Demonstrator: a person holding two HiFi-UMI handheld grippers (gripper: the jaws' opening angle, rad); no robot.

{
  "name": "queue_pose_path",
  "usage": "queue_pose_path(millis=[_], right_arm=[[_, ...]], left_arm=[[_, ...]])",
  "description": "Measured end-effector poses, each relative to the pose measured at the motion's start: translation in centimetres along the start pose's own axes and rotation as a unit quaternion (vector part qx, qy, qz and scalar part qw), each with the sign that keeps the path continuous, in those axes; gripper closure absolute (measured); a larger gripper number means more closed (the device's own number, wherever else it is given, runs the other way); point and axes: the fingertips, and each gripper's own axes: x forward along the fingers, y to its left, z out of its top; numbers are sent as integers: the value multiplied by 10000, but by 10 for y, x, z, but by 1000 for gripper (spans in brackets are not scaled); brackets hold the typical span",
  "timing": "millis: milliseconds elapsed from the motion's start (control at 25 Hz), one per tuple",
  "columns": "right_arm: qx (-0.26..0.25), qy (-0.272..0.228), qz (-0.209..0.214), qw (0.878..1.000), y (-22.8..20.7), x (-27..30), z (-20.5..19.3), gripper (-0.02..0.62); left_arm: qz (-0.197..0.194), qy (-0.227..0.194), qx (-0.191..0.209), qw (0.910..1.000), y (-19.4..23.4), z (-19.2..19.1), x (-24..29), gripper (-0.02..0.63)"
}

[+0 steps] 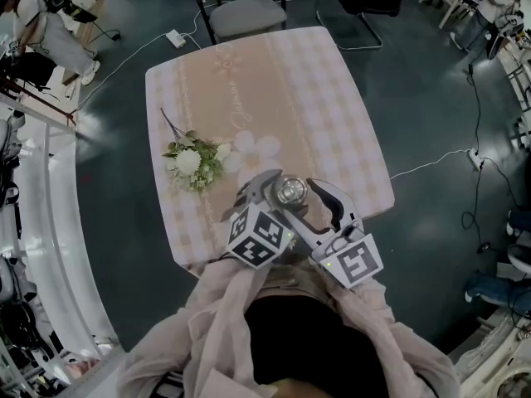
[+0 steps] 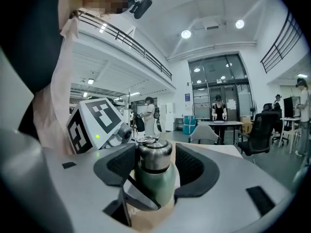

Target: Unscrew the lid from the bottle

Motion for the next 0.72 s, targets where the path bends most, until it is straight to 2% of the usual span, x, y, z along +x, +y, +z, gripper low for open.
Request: queue_pose_path(millis=[120, 320, 720], right_arm=[[-155, 60, -174, 9997, -1, 0, -3, 348], [24, 99, -210, 9997, -1, 0, -5, 357], [-262, 125, 509, 9983, 6, -5, -2, 356]], left_arm=[[7, -1, 5, 10000, -1, 0, 0, 206], [20, -2, 36, 10000, -1, 1, -1, 206], [-38, -25, 142, 9999, -7, 1, -5, 206]])
